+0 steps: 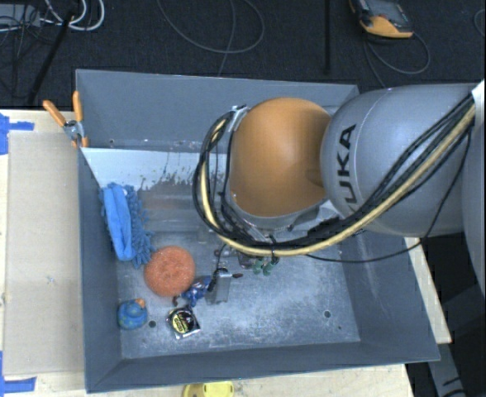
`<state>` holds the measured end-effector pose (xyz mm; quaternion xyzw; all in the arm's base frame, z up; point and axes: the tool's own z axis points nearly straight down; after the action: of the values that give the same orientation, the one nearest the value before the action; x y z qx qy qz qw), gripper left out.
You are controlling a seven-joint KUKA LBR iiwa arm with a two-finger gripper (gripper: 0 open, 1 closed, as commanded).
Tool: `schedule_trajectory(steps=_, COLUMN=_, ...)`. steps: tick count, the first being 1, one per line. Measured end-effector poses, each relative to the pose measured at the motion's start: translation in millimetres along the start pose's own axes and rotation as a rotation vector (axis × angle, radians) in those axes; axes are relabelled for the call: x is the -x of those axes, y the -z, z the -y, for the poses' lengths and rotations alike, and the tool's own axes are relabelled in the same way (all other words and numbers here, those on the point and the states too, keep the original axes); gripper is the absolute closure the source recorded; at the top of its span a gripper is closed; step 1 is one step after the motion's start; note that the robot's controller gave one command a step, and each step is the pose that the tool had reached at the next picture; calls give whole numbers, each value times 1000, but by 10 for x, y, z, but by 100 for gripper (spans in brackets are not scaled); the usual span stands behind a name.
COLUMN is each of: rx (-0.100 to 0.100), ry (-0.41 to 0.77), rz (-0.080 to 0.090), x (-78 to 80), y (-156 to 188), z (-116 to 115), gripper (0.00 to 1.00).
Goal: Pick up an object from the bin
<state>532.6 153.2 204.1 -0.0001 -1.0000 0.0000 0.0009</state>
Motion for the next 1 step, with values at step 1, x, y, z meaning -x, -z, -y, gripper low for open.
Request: schedule_trajectory(steps=1, rx=3, ry=-4, rz=10, x=149, y=-400, z=59, gripper=0)
